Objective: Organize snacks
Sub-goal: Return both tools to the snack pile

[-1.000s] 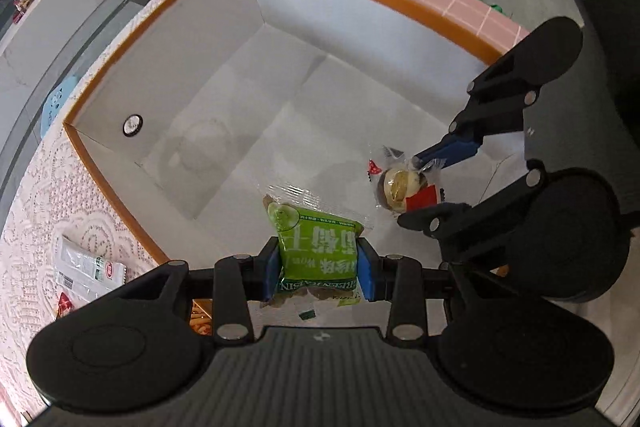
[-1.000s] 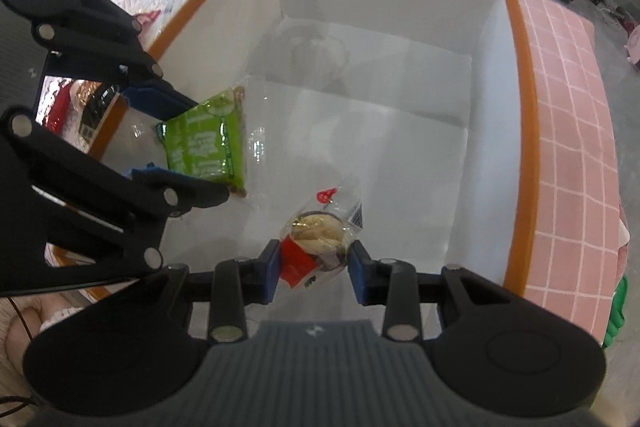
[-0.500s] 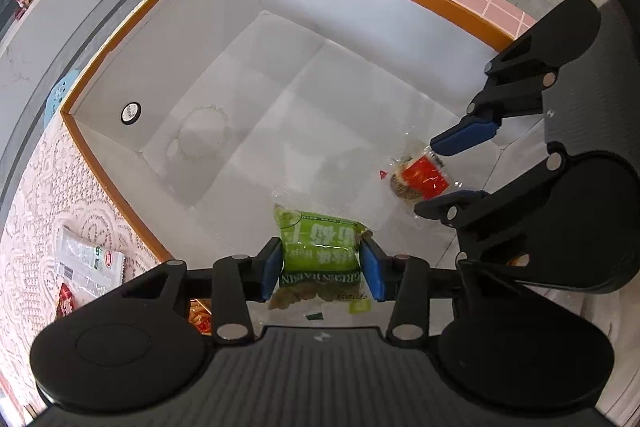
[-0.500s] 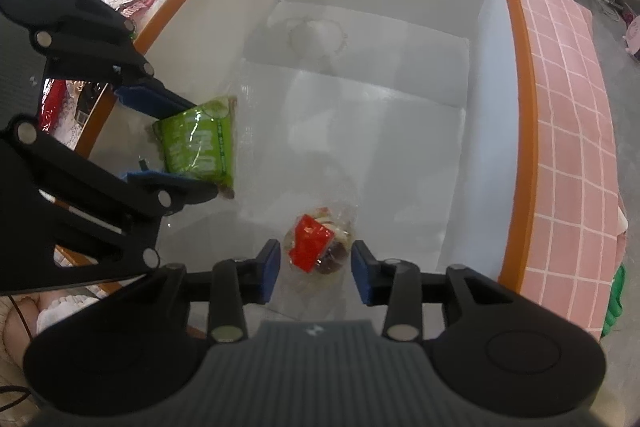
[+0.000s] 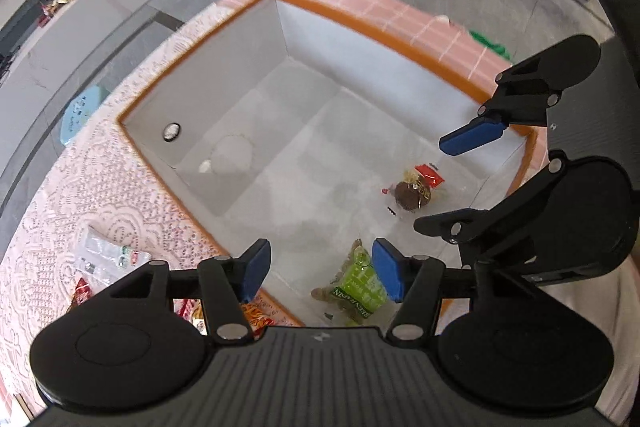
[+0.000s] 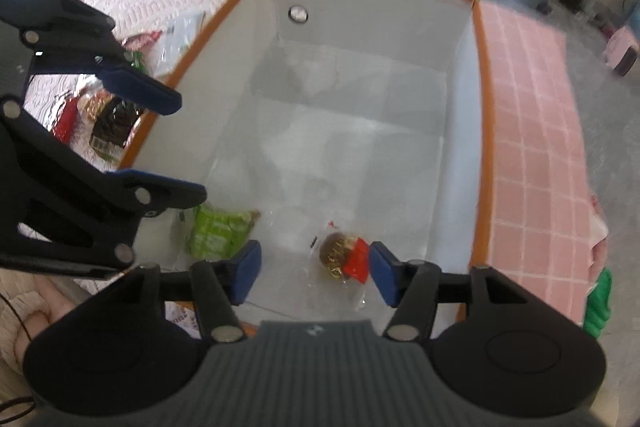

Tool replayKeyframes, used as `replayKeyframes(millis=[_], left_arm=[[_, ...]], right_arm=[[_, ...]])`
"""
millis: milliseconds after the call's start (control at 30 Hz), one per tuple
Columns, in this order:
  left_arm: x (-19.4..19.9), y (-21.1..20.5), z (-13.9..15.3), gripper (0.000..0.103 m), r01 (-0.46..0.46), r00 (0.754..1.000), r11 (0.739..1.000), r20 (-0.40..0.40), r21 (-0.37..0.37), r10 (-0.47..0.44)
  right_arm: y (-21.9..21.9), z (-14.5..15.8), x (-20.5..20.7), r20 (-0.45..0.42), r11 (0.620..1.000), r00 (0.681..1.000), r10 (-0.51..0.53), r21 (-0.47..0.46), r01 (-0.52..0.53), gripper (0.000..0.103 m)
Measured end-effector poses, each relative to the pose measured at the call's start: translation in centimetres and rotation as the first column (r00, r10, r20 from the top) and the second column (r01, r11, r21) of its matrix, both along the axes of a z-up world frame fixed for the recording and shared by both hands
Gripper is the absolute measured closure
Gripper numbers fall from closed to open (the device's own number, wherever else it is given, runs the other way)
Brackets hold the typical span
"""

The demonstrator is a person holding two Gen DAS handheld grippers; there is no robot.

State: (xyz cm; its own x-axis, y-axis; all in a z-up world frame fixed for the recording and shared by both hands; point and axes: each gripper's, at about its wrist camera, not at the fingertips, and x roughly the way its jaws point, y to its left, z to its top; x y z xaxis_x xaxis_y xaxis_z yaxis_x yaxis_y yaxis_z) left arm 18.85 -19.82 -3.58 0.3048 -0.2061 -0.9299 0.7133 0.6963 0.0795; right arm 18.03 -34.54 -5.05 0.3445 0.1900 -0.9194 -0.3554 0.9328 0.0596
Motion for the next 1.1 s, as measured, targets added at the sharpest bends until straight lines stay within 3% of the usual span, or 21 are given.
replayKeyframes(millis=[267,467,567,700,833,967,1100], left_arm=[[-1.9,3.3,4.0,0.034,-0.088,0.991,0.992,0.095,-0.096,0.097],[-4.0,6.6,5.7,0.034,-0.163,0.963,0.976,0.19,-0.143,0.189],[-5.1,8.7,6.2,0.034,-0.235,0.931,0.957,0.244,-0.17,0.272],[-6.6,11.9,6.4,0.034,-0.319,0.881,0.915,0.279,-0.248,0.383],[-7.8,15.2,6.2,0.032,-0.403,0.826,0.866,0.29,-0.297,0.484],[-8.9,18.0,5.3,0.03,-0.462,0.787,0.833,0.293,-0.305,0.544],[-9.7,20.6,4.0,0.027,-0.53,0.75,0.785,0.254,-0.322,0.611]], right_arm=[[0.7,3.7,-2.5,0.136,0.996,0.987,-0.09,0.018,0.088,0.044],[2.6,5.8,-5.3,0.239,0.989,0.96,-0.145,0.053,0.137,0.037],[3.9,6.8,-6.7,0.306,0.982,0.933,-0.188,0.081,0.171,0.037],[6.3,7.4,-8.0,0.374,0.972,0.897,-0.237,0.09,0.219,0.027],[9.0,7.2,-9.1,0.393,0.968,0.886,-0.246,0.141,0.206,0.024],[12.3,6.7,-10.2,0.414,0.967,0.877,-0.245,0.174,0.188,0.02],[15.3,5.8,-11.4,0.491,0.965,0.834,-0.253,0.186,0.183,0.012]])
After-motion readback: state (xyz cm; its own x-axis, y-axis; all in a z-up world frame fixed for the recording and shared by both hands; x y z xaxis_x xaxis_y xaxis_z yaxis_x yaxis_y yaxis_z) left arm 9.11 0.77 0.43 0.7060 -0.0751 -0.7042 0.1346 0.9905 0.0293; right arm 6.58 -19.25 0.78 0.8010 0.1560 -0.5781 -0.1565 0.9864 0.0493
